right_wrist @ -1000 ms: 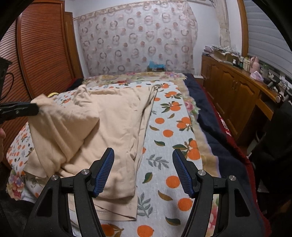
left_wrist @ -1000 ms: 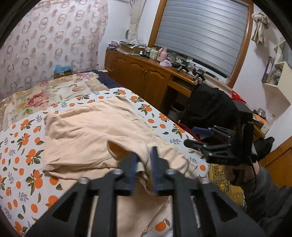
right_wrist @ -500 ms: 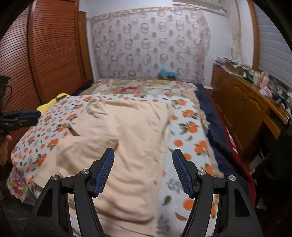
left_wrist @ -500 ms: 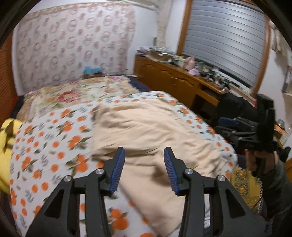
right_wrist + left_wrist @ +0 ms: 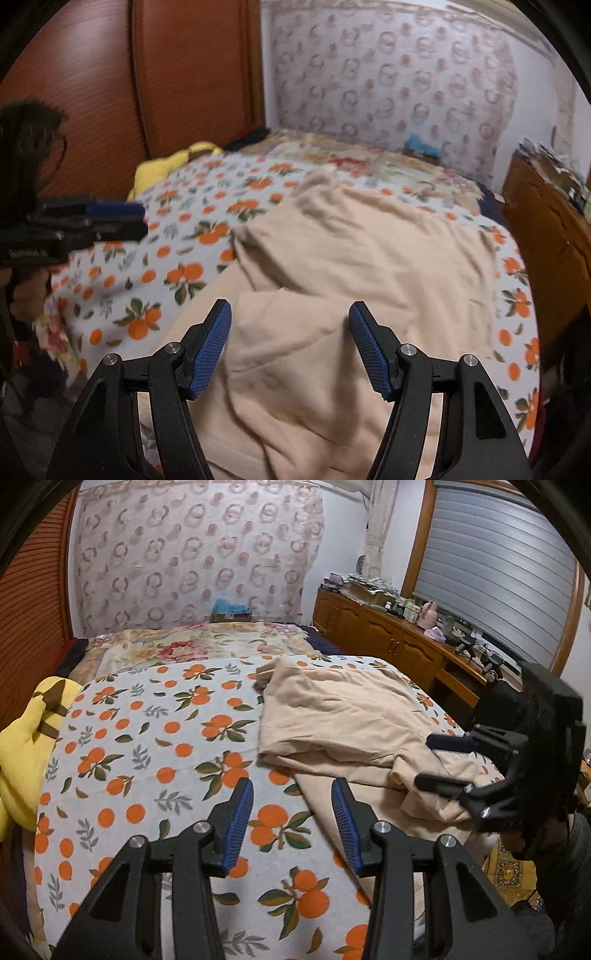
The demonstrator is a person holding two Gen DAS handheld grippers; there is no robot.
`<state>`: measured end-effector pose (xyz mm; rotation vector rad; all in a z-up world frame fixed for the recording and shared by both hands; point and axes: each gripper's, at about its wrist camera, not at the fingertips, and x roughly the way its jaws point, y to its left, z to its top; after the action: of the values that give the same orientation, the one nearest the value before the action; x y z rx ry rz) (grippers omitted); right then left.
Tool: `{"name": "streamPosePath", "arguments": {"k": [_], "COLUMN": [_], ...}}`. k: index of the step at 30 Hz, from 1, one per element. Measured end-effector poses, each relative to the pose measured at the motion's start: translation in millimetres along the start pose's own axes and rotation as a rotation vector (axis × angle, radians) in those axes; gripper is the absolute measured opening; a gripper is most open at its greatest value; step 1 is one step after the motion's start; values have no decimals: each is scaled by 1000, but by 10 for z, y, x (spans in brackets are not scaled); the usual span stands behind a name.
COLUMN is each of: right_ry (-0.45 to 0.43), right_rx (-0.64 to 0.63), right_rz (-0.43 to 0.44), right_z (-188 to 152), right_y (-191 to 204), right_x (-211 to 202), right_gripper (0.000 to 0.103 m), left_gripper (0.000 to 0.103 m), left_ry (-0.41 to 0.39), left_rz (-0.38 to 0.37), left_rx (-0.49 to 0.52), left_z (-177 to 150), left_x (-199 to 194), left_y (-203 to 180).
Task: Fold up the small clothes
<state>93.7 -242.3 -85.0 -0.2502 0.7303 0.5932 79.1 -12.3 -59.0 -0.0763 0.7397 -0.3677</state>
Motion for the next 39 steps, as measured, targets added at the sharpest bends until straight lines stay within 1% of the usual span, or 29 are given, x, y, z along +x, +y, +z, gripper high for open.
{"name": "streamPosePath", "arguments": {"k": [2, 4, 5, 6, 7, 9, 12, 15, 18, 21, 22, 24, 25, 26, 28, 29, 31, 34, 39], "right_ry": [45, 75, 85, 87, 83, 56, -3, -38, -23, 16, 25, 33, 27, 20, -3, -16, -45, -66, -73], "right_rx": [-23, -47, -54, -54, -47, -13, 39, 112, 161, 206, 204, 217, 224, 228, 227, 225, 214, 186, 99], "right_rz": [-16, -37, -40, -45, -50, -48, -81, -121, -167, -205, -228, -234, -228, -227, -248, -249, -241, -238, -175], "right_z": [-52, -127, -168, -200, -227, -268, -347, -452, -608, -762, -794, -837, -845, -841, -792, -767, -681, -520, -156], "right_y": [42, 32, 10, -26, -72, -175, -328, -522, -703, -824, -833, -873, -885, -905, -916, -911, -911, -879, -707], "right_x": [103, 158, 160, 139, 101, -11, -252, -491, -651, -729, -745, -783, -802, -829, -877, -898, -936, -914, -705], "right_gripper": [62, 42, 35, 18, 11, 8, 8, 8, 8, 9, 14, 24, 25, 26, 32, 33, 38, 46, 47], "left_gripper": [43, 43, 43, 43, 43, 43, 43, 43, 43, 43, 43, 43, 43, 43, 43, 43, 43, 43, 43], "left_ry": [0, 0, 0, 1, 1, 7, 14, 11, 11, 6, 4, 1, 0, 0, -1, 0, -1, -3, -14], "left_rz": [2, 2, 1, -1, -2, 0, -8, -14, -16, -15, -16, -12, -10, -8, -7, -6, -1, 7, 24], "left_rx": [-3, -7, -9, -11, -11, -10, -15, -7, 0, -2, -3, -5, -4, -2, 1, 1, 6, 10, 15], "left_z": [-14, -41, -50, -62, -70, -78, -74, -73, -75, -72, -70, -64, -60, -61, -58, -56, -49, -40, -47], "left_x": [3, 15, 20, 34, 44, 81, 116, 114, 111, 101, 99, 96, 100, 98, 99, 98, 96, 93, 67], "left_y": [13, 28, 31, 33, 34, 21, 8, -26, -54, -44, -41, -39, -43, -47, -52, -53, -60, -66, -61]}}
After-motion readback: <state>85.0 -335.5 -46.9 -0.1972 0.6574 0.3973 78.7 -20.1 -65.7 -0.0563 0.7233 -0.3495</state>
